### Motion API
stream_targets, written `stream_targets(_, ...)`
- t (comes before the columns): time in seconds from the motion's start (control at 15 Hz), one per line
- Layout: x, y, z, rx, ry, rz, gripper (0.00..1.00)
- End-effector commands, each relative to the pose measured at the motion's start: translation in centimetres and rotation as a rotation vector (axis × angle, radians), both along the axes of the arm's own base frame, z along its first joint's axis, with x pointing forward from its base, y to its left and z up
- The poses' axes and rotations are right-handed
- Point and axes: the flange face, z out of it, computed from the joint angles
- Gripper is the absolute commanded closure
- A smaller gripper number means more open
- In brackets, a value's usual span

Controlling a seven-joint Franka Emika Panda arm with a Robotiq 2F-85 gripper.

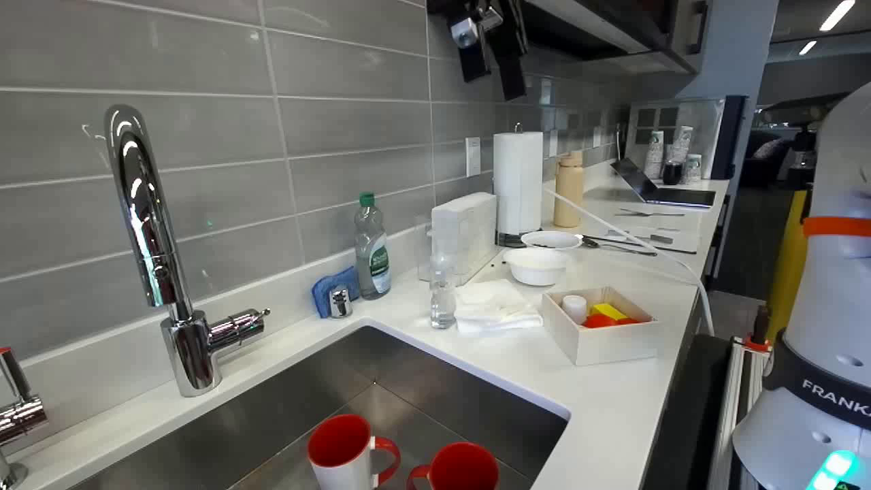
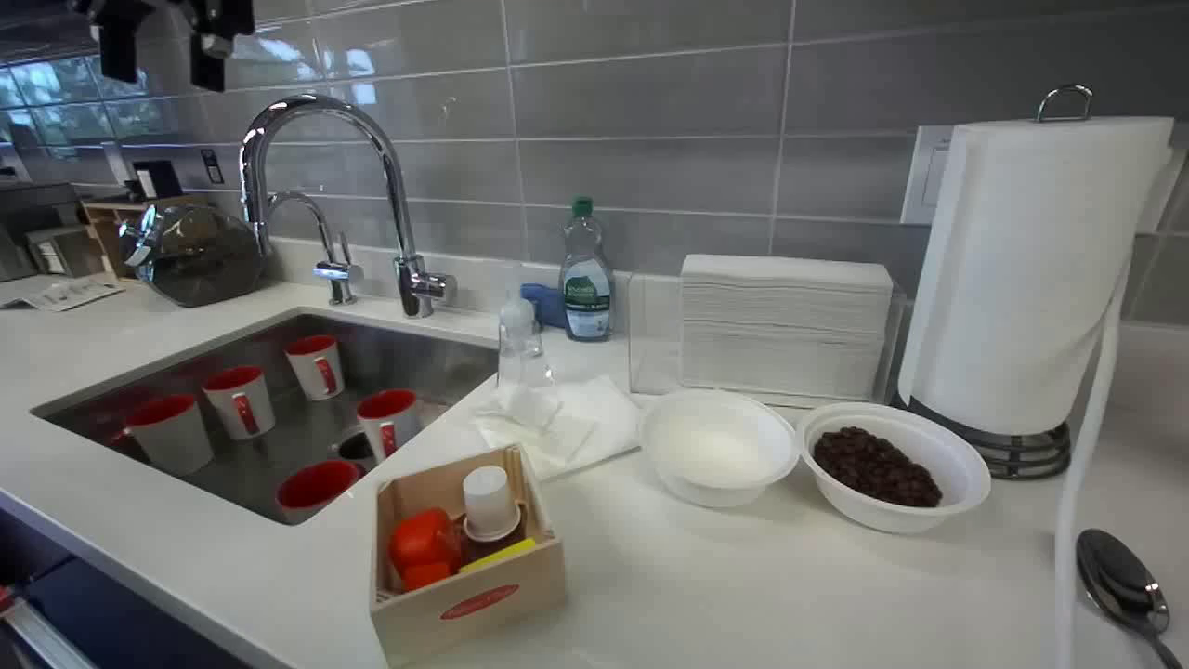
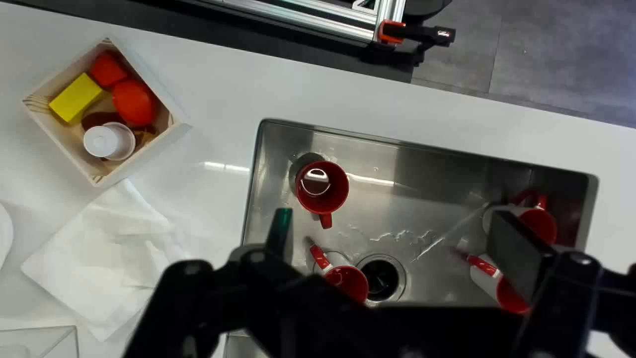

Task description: Pour the coffee beans from the bowl on the right and into the bowl on the left.

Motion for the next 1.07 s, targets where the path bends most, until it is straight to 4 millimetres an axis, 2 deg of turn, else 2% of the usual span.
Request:
stream_targets(0.0,0.0,0.0,0.1,0.000,0.000,0.000,0.00)
stream_targets(0.27,1.2,-0.9,-0.7,-0.029,-0.013,-0.047,0.00)
stream_targets(0.53,4.3,-4.2,-1.1,-0.098,-0.113,-0.159,0.00)
stream_targets(0.8,8.4,-9.8,-2.1,-0.185,-0.238,-0.317,0.00)
stream_targets(1.0,10.5,-15.4,-3.1,-0.259,-0.306,-0.408,0.00)
